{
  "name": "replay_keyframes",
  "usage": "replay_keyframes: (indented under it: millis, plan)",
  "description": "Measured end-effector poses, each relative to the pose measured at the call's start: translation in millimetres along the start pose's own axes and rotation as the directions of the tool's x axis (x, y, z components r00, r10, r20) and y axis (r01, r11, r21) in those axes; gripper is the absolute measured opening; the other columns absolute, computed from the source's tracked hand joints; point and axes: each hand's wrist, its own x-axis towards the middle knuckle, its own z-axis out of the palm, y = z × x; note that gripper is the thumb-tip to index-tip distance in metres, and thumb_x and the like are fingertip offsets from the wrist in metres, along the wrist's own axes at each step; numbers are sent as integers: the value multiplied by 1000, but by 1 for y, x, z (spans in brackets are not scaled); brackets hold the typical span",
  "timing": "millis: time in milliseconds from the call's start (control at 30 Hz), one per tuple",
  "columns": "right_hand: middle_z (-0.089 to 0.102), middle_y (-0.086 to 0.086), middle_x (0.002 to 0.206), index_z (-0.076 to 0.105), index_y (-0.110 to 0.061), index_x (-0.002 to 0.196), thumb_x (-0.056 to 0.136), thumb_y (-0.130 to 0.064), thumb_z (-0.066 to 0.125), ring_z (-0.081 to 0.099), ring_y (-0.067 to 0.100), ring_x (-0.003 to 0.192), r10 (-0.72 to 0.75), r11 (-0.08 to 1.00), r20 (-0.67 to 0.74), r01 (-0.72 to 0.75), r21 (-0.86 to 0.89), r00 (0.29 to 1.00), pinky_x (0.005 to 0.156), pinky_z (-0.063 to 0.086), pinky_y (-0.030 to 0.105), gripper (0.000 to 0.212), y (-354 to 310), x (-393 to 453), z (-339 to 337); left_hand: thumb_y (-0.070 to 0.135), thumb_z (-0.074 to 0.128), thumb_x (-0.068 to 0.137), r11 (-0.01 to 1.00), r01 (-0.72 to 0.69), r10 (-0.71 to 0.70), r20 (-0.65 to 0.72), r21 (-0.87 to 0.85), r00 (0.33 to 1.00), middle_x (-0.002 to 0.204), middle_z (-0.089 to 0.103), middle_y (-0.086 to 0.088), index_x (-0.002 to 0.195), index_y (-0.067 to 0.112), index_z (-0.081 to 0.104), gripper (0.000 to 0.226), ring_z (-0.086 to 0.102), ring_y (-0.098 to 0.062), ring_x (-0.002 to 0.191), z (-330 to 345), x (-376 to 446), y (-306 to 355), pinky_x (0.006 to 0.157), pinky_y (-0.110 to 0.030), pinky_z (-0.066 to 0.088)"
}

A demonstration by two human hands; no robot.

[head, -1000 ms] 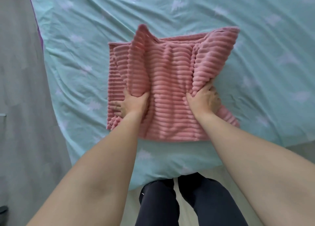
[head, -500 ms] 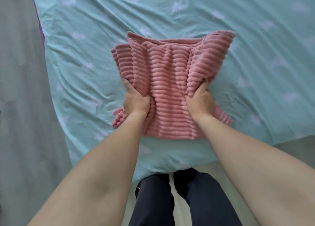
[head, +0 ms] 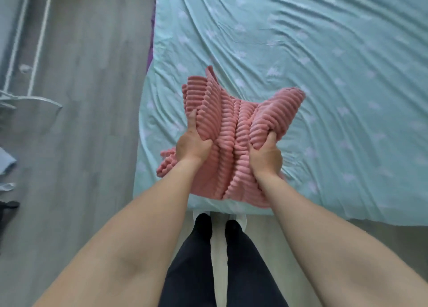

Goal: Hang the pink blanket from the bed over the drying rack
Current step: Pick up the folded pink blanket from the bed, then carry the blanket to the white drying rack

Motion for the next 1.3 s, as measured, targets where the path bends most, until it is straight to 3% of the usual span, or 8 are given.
replay_keyframes:
  millis: [333,533,667,767,933,1300]
  plan:
    - [67,25,107,38,-17,128,87,-45,58,64,43,94,-270,962,150,261,76,951,76,45,41,53,-145,-114,-13,34,66,85,987,155,-160,-228,-38,961,116,69,-17,156,41,6,94,66,-40,101,-155,-78,-64,87,-41,49]
    - [67,18,105,41,-19,121,85,-46,55,63,41,94,-441,897,201,424,121,875,80,46,41,47,-240,-221,41,35,66,86,972,210,-233,-352,-102,906,119,69,-16,157,37,3,95,66,-37,105,-248,-105,-168,88,-41,50]
    - [67,18,102,42,-18,118,86,-41,56,64,40,93,-479,878,219,469,98,850,76,43,38,41,-288,-292,85,36,66,85,965,228,-261,-397,-129,880,114,70,-15,156,38,6,93,67,-38,100,-305,-117,-244,85,-42,53]
    - [66,20,105,42,-16,122,86,-34,56,63,40,96,-508,861,234,498,102,829,82,47,40,43,-330,-350,122,37,65,85,961,234,-276,-423,-148,863,111,71,-13,154,39,8,90,68,-37,96,-353,-124,-309,84,-43,54]
    - [66,19,107,44,-14,123,87,-33,57,62,40,98,-523,852,240,508,124,818,86,48,41,42,-388,-416,161,38,66,86,952,259,-306,-441,-165,844,120,68,-14,157,34,6,93,67,-36,104,-420,-128,-382,87,-42,53]
    - [66,16,107,45,-15,118,87,-30,56,62,38,97,-540,842,234,523,135,809,86,49,41,36,-526,-425,246,34,68,85,959,222,-281,-494,-175,823,120,69,-11,157,34,12,91,67,-35,103,-528,-32,-442,84,-39,51]
